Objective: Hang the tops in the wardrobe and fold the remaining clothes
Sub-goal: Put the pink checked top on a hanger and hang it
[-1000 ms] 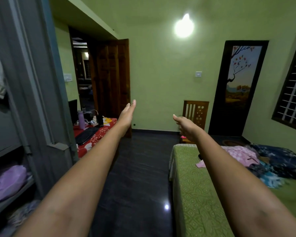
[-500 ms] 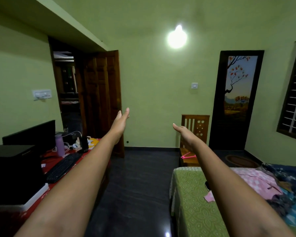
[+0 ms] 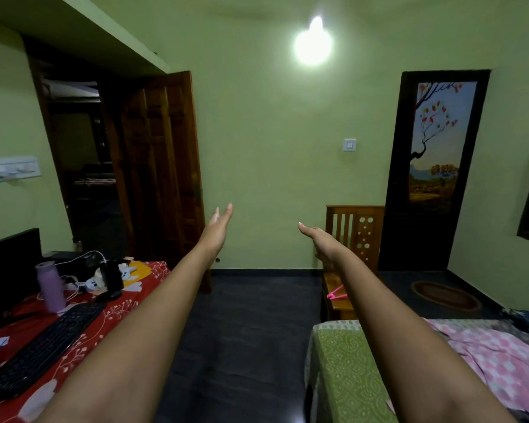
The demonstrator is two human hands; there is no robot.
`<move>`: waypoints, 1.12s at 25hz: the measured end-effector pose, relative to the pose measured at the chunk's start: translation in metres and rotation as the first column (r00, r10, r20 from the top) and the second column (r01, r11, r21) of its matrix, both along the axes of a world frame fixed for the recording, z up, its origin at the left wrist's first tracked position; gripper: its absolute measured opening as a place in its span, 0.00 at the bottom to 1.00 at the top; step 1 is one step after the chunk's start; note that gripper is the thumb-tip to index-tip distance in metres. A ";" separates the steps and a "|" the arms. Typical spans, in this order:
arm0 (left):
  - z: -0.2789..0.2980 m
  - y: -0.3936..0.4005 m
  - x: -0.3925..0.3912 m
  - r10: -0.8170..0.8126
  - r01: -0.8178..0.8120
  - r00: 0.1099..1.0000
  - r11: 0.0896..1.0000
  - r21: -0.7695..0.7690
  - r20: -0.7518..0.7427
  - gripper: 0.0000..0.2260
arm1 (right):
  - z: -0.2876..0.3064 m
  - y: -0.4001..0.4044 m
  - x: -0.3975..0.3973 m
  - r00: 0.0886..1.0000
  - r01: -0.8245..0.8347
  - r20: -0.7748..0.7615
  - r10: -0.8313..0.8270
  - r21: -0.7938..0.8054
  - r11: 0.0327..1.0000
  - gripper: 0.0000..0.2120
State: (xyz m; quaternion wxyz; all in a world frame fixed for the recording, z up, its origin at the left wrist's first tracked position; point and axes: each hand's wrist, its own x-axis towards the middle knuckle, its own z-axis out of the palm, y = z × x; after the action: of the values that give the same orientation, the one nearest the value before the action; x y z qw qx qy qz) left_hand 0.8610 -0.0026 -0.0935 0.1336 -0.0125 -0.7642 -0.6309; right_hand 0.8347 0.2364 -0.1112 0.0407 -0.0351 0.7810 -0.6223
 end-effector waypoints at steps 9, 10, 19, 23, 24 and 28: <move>0.019 0.014 -0.225 0.013 -0.012 1.000 1.000 0.024 -0.017 0.33 | 0.020 0.012 -0.248 1.000 -0.023 0.006 0.023 -0.012 1.000 0.38; 0.013 0.016 -0.247 0.011 -0.011 1.000 1.000 0.021 -0.003 0.33 | 0.013 0.012 -0.267 1.000 -0.021 0.014 0.021 -0.017 1.000 0.38; 0.014 0.075 -0.485 -0.204 0.205 0.978 0.979 0.011 -0.029 0.28 | 0.011 0.084 -0.426 0.956 0.289 -0.037 -0.291 -0.032 0.957 0.41; 0.041 0.140 -0.571 -0.432 0.430 0.901 0.901 -0.051 -0.028 0.28 | 0.034 0.137 -0.463 0.867 0.490 -0.032 -0.497 -0.122 0.863 0.41; 0.046 0.160 -0.587 -0.484 0.482 0.874 0.874 -0.057 -0.036 0.28 | 0.037 0.151 -0.464 0.831 0.546 -0.036 -0.556 -0.143 0.825 0.40; 0.042 0.252 -0.629 -0.700 0.696 0.714 0.713 -0.082 -0.028 0.30 | 0.029 0.207 -0.443 0.643 0.762 -0.016 -0.766 -0.085 0.642 0.39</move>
State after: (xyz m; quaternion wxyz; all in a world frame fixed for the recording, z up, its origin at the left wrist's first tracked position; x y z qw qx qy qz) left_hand 0.2323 0.2493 -0.0513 -0.0931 -0.3222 -0.7190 -0.6087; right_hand 0.3914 0.4438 -0.0821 -0.2464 0.2804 0.7013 -0.6073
